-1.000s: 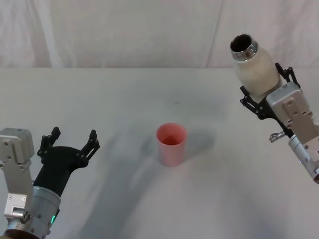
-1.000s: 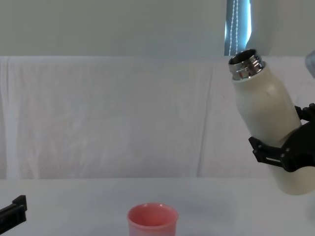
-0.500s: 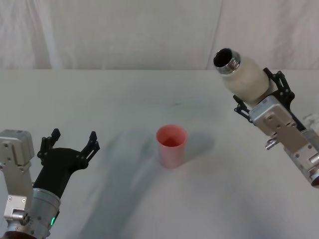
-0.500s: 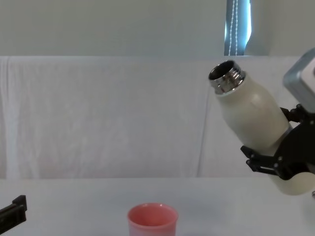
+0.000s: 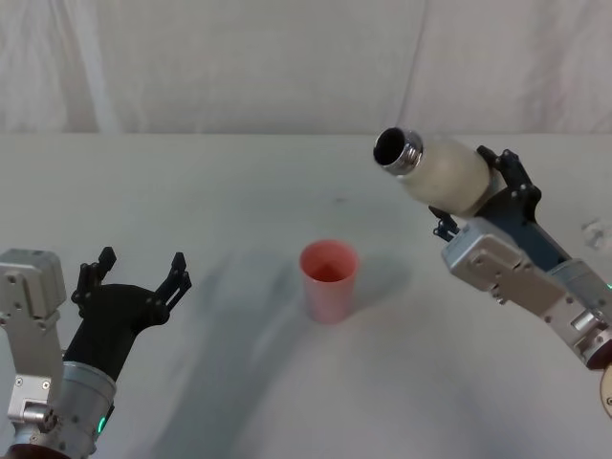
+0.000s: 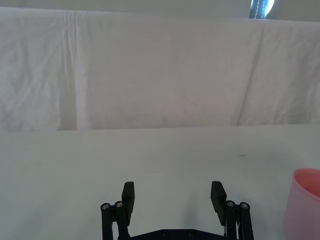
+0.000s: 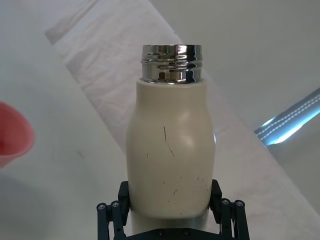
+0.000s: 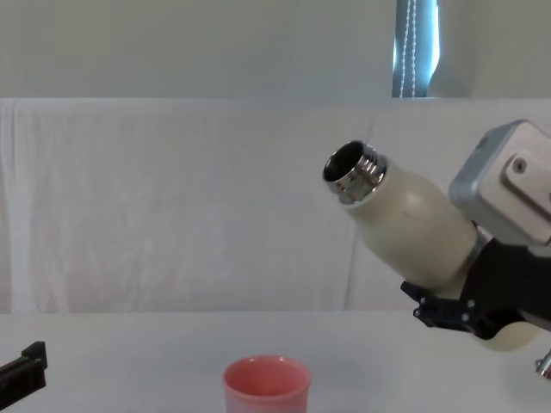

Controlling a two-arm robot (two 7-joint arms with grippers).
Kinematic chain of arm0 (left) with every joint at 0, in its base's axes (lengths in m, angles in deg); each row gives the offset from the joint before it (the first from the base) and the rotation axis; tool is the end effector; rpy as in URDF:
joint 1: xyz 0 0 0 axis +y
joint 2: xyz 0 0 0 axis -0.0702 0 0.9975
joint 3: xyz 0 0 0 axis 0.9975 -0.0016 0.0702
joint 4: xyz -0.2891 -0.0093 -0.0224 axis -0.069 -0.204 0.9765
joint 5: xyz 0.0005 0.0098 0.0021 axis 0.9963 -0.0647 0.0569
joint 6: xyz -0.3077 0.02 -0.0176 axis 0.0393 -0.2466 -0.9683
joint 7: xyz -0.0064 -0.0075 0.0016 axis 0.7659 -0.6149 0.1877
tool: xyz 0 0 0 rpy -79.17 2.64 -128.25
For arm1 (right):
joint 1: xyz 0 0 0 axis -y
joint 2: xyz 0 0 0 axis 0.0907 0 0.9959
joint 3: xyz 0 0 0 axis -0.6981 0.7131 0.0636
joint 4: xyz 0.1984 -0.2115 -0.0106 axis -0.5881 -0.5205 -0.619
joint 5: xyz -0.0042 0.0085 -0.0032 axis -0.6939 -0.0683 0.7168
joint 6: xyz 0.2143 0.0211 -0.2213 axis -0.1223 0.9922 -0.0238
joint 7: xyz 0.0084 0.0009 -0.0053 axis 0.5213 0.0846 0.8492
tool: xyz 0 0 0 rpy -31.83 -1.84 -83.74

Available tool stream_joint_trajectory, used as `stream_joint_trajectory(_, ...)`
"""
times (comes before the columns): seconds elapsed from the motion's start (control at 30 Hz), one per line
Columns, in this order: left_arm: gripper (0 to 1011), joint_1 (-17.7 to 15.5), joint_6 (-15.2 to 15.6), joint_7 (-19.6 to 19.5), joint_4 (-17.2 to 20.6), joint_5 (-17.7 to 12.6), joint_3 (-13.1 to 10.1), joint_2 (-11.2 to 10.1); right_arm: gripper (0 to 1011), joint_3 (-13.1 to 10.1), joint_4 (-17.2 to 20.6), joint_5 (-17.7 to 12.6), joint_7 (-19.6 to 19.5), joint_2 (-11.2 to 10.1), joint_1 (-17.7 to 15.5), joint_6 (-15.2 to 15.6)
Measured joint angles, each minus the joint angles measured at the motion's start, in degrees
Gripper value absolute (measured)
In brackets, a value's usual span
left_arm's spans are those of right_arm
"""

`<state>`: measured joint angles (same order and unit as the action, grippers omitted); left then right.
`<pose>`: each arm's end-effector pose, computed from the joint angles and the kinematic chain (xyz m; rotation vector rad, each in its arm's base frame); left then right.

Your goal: Grasp the thermos with one hand and pour water into the cup lid.

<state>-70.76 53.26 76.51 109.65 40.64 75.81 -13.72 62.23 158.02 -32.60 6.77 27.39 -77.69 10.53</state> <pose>0.2530 0.0376 -0.2852 -0.0377 0.0140 1.4458 0.3401 0.0263 -0.2438 -0.4307 -0.8603 -1.0418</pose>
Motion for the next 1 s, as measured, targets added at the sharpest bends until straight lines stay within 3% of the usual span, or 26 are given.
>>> stream_joint_trajectory(1.0,1001,0.00,0.00,0.00,0.00,0.00,0.00,0.00,959,6.38,-4.76,10.55,-0.58,-3.58,3.97,0.80)
